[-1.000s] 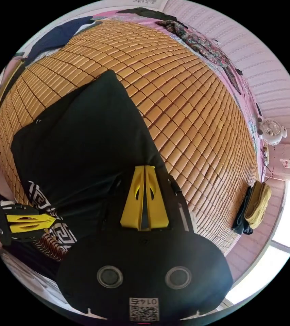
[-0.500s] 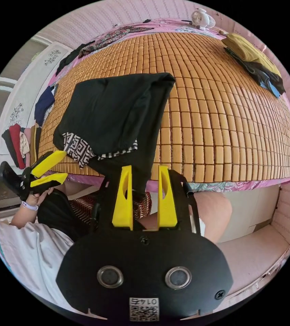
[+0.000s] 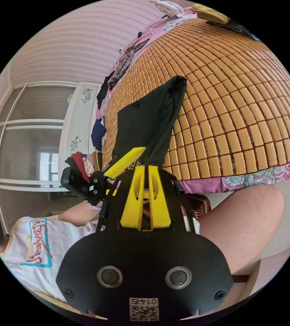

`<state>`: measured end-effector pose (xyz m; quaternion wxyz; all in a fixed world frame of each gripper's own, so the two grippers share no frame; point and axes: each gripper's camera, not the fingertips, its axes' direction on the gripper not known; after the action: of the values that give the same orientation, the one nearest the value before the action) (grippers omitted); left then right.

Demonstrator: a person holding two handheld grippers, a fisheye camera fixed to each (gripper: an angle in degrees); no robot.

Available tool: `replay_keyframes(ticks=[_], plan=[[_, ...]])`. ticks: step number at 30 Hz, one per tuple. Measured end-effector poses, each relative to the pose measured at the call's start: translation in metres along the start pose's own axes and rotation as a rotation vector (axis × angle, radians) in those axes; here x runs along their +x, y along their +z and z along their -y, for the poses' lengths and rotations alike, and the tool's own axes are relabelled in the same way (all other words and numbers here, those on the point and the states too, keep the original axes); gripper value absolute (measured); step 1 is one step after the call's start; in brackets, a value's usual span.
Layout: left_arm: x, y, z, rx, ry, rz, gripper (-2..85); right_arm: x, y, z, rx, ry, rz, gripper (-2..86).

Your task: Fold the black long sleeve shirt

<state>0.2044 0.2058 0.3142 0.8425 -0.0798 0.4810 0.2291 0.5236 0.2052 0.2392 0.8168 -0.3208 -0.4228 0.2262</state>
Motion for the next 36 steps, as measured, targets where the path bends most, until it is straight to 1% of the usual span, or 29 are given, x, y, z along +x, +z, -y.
replay_keyframes(ticks=[2, 4, 7, 8, 10, 11, 12, 15, 17, 19, 21, 22, 25, 26, 29, 31, 34, 36], plan=[[-0.003, 0.009, 0.011, -0.017, -0.007, 0.01, 20.4, 0.009, -0.007, 0.001, 0.032, 0.029, 0.079, 1.2], [-0.005, 0.016, 0.02, -0.071, -0.013, 0.092, 11.5, 0.012, -0.007, 0.001, 0.018, 0.024, 0.066, 1.3], [-0.007, 0.015, 0.014, -0.097, -0.021, 0.174, 4.7, 0.016, -0.015, -0.001, 0.024, -0.033, 0.094, 1.9], [-0.007, 0.012, 0.012, -0.1, -0.032, 0.186, 4.5, 0.021, -0.023, -0.003, 0.057, -0.039, 0.085, 2.2], [-0.004, -0.002, -0.001, -0.085, -0.033, 0.174, 4.0, 0.035, -0.035, -0.003, 0.109, -0.018, -0.009, 4.1], [-0.003, -0.007, -0.005, -0.082, -0.033, 0.163, 3.9, 0.046, -0.038, -0.001, 0.124, 0.018, -0.08, 6.5], [0.001, -0.018, -0.014, -0.073, -0.028, 0.141, 3.8, 0.057, -0.04, 0.001, 0.138, 0.064, -0.109, 9.0], [0.011, -0.045, -0.038, -0.064, 0.0, 0.108, 3.5, 0.075, -0.038, 0.007, 0.225, 0.14, -0.078, 13.0], [0.014, -0.06, -0.052, -0.054, -0.002, 0.085, 3.4, 0.081, -0.031, 0.012, 0.257, 0.168, -0.072, 13.1], [0.013, -0.077, -0.068, -0.043, -0.014, 0.056, 3.3, 0.085, -0.023, 0.017, 0.267, 0.189, -0.056, 11.2], [0.01, -0.087, -0.077, -0.027, -0.025, 0.046, 3.3, 0.087, -0.017, 0.019, 0.255, 0.219, -0.037, 5.2], [0.007, -0.093, -0.082, -0.015, -0.041, 0.039, 3.2, 0.086, -0.018, 0.018, 0.257, 0.222, -0.025, 4.7], [0.001, -0.113, -0.083, 0.019, -0.065, 0.018, 3.1, 0.065, -0.036, 0.008, 0.298, 0.149, -0.019, 3.2], [0.001, -0.118, -0.083, 0.035, -0.062, 0.016, 3.1, 0.05, -0.046, 0.005, 0.308, 0.095, -0.027, 2.9], [-0.002, -0.142, -0.083, 0.12, -0.07, -0.022, 3.2, 0.006, -0.066, 0.003, 0.319, -0.05, -0.071, 2.7], [-0.013, -0.158, -0.087, 0.194, -0.122, -0.052, 3.3, -0.022, -0.069, 0.01, 0.308, -0.127, -0.114, 2.7], [-0.041, -0.178, -0.098, 0.281, -0.238, -0.063, 3.5, -0.07, -0.047, 0.038, 0.256, -0.247, -0.156, 3.1], [-0.064, -0.192, -0.106, 0.323, -0.293, -0.028, 3.7, -0.109, -0.008, 0.073, 0.186, -0.317, -0.134, 3.9]])
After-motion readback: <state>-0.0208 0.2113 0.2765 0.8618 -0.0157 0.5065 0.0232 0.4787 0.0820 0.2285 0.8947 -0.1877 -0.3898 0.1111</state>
